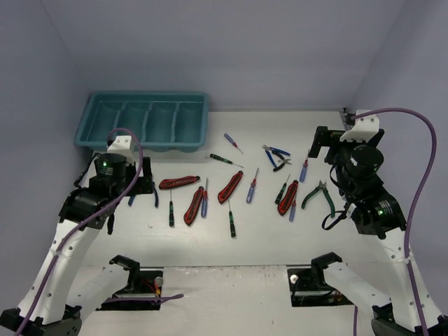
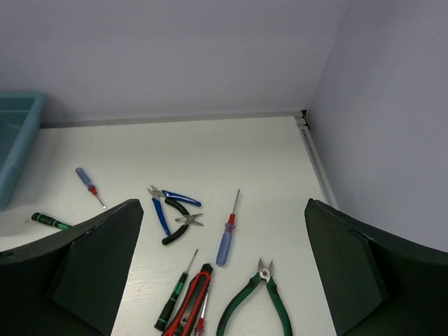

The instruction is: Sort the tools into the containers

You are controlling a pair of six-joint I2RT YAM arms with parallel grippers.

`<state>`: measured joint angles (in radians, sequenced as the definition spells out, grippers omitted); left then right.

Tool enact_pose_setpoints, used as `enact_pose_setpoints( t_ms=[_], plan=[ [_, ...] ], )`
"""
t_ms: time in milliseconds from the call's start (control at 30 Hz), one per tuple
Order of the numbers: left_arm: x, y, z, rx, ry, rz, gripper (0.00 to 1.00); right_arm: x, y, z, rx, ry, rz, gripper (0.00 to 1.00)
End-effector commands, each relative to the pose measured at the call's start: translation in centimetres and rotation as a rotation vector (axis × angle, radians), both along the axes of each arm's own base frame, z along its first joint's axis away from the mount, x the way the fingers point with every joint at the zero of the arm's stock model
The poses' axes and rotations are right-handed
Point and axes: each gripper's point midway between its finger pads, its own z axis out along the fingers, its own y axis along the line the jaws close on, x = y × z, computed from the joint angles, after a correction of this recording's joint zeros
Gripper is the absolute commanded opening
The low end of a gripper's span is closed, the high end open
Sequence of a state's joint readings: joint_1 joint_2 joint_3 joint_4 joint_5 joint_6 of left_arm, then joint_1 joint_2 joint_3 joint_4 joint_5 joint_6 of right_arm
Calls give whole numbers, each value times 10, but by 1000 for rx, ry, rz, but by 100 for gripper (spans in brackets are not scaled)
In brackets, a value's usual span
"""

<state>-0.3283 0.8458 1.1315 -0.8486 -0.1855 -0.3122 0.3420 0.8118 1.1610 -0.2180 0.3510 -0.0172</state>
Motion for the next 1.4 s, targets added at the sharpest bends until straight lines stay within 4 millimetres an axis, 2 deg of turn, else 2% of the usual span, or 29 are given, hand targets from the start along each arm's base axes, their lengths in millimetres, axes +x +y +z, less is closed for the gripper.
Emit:
enact_pose_setpoints(
  t_ms=[0, 200, 300, 367, 533, 733, 833, 933, 1000, 1100, 1367],
  plan=[
    [13, -11, 28, -24, -81, -52, 91, 17, 13, 31, 51, -90, 33, 100],
    [15, -10, 23, 29, -58, -93, 90, 22, 22, 25, 117, -86, 53, 100],
    [18, -10, 16, 47, -28, -110, 82, 23, 31, 17, 134, -70, 99, 100],
    [24, -10, 8, 35, 7, -120, 80, 23, 41, 11, 135, -53, 154, 100],
    [47, 4, -31, -22, 161, -116, 80, 18, 52, -1, 144, -31, 217, 100],
    [75, 33, -72, 68, 318, -24, 80, 5, 58, -21, 119, -9, 282, 100],
    [87, 37, -97, 76, 403, -25, 80, -2, 60, -23, 134, -15, 303, 100],
    [95, 38, -113, 94, 456, -45, 74, -6, 63, -31, 142, -4, 325, 100],
    [99, 37, -126, 91, 495, -56, 68, -8, 64, -37, 147, 6, 333, 100],
    [102, 25, -140, 34, 528, -85, 65, -10, 64, -43, 148, 13, 335, 100],
    [90, -6, -179, -134, 586, -66, 53, -13, 60, -51, 146, 19, 318, 100]
  ],
)
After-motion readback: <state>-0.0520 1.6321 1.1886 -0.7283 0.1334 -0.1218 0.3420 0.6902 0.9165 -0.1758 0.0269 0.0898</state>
